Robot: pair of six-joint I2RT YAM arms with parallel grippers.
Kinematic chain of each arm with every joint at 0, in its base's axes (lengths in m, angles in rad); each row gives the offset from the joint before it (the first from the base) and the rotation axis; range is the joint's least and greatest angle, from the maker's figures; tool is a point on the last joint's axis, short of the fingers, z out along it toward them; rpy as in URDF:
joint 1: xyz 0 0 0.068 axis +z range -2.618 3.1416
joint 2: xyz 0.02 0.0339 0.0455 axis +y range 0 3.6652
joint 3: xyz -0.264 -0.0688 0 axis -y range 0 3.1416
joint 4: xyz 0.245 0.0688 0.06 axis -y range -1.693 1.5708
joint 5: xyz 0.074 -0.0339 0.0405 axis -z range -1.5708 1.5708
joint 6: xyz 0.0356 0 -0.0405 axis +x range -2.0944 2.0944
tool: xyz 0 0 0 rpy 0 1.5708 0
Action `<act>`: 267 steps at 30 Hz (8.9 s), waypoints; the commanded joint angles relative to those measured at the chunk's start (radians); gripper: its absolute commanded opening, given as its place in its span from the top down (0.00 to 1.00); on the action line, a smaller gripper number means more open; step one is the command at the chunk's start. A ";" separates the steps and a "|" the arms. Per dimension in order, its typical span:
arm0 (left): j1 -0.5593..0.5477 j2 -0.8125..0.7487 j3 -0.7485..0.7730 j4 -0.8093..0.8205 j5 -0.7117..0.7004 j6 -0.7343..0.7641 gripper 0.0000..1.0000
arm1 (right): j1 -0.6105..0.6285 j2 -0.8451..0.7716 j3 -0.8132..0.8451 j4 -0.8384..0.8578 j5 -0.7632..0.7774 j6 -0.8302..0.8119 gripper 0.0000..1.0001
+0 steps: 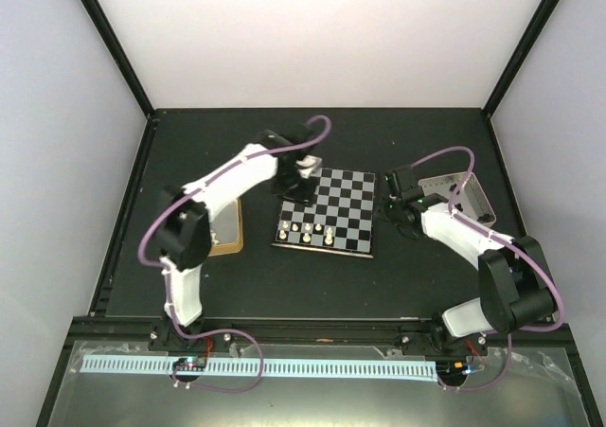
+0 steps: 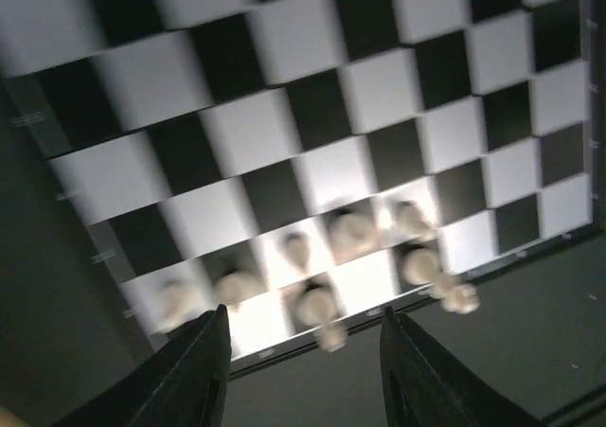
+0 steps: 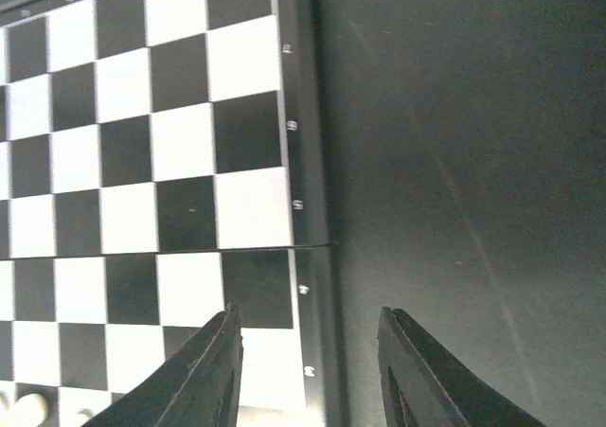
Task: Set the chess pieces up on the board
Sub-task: Pick up the chess piece from the storage box, then place the chess piece on the chessboard.
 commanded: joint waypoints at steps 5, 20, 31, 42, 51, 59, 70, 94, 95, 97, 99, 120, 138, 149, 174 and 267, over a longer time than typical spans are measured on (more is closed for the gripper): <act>0.290 -0.377 -0.454 0.243 -0.285 -0.163 0.53 | 0.001 0.029 0.023 0.087 -0.078 0.018 0.59; 0.651 -0.384 -0.682 0.329 -0.490 -0.227 0.42 | 0.005 0.095 0.055 0.131 -0.093 0.004 0.60; 0.709 -0.274 -0.649 0.311 -0.496 -0.274 0.34 | 0.005 0.120 0.085 0.123 -0.085 -0.005 0.60; 0.724 -0.209 -0.654 0.365 -0.425 -0.255 0.47 | 0.005 0.135 0.099 0.115 -0.077 -0.004 0.60; 0.727 -0.223 -0.659 0.378 -0.418 -0.255 0.57 | 0.005 0.151 0.108 0.109 -0.078 0.001 0.61; 0.732 -0.250 -0.703 0.396 -0.411 -0.295 0.78 | 0.005 0.151 0.108 0.106 -0.076 -0.002 0.61; 0.726 -0.369 -0.756 0.384 -0.337 -0.286 0.86 | 0.005 0.137 0.103 0.109 -0.085 -0.002 0.61; 0.277 -0.603 -0.758 0.593 0.183 -0.027 0.88 | 0.072 0.215 0.288 0.250 -0.841 -0.071 0.41; 0.252 -0.598 -0.752 0.617 0.224 -0.010 0.88 | 0.073 0.223 0.295 0.246 -0.860 -0.064 0.40; 0.208 -0.589 -0.741 0.671 0.291 0.018 0.89 | 0.073 0.226 0.296 0.255 -0.894 -0.032 0.39; 0.175 -0.578 -0.730 0.727 0.369 0.045 0.89 | 0.073 0.227 0.276 0.289 -0.928 0.012 0.36; 0.109 -0.523 -0.662 0.854 0.612 0.120 0.91 | 0.040 0.152 0.155 0.474 -1.110 0.249 0.73; 0.110 -0.436 -0.671 1.109 0.578 -0.287 0.61 | 0.038 0.134 0.145 0.589 -0.844 0.460 0.99; 0.120 -0.433 -0.636 0.998 0.521 -0.114 0.98 | -0.007 0.093 0.163 0.503 -0.881 0.352 0.52; 0.155 -0.437 -0.629 1.050 0.966 0.045 0.98 | -0.062 -0.016 0.153 0.324 -1.204 0.060 0.48; 0.254 -1.248 -1.123 0.824 -0.318 -0.215 0.20 | 0.585 0.233 0.252 -0.042 0.176 -0.310 0.78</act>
